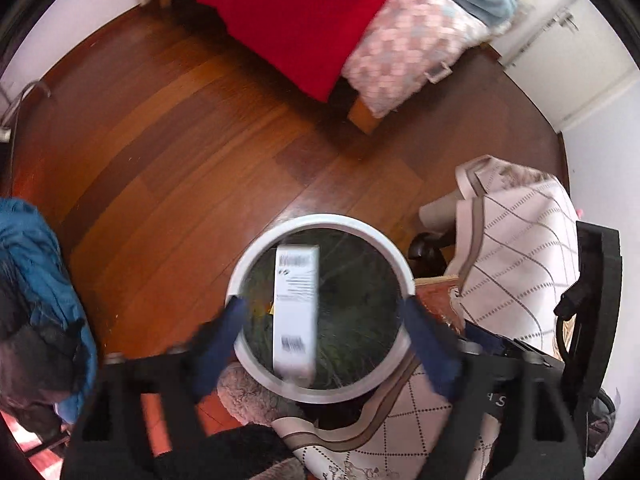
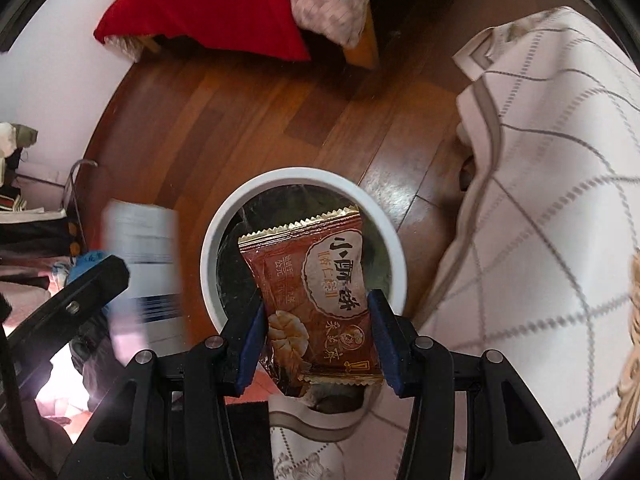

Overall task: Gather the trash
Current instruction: 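Carry both items over the white bin and release them, then move both tools back over the table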

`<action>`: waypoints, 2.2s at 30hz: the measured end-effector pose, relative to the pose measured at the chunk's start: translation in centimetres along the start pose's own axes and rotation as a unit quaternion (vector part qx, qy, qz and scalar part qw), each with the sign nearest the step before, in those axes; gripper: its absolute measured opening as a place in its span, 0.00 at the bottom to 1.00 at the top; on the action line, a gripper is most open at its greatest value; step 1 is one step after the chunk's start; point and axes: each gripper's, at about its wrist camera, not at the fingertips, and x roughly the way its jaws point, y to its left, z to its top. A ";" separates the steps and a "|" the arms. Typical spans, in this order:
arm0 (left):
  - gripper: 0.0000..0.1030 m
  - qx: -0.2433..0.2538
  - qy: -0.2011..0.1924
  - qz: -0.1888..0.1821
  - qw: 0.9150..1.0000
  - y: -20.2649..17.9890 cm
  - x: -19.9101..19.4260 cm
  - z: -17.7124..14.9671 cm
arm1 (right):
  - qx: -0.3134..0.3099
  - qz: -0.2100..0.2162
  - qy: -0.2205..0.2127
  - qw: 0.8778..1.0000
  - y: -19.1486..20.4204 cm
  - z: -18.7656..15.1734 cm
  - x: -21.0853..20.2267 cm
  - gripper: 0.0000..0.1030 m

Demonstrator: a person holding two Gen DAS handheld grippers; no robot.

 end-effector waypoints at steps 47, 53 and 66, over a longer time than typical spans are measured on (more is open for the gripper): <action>0.96 0.113 -0.190 0.100 0.970 -5.9 -20.7 -9.9 | 0.024 0.045 -0.209 0.977 -2.1 -14.8 -27.0 1.00; 0.96 0.179 -0.149 0.050 0.971 -12.0 -18.2 -15.3 | 0.096 0.022 -0.216 0.971 -10.2 -22.8 -30.0 1.00; 0.96 0.376 0.011 0.040 0.926 -27.6 -1.8 -26.3 | 0.315 -0.039 -0.165 0.934 -35.4 -32.7 -25.8 0.84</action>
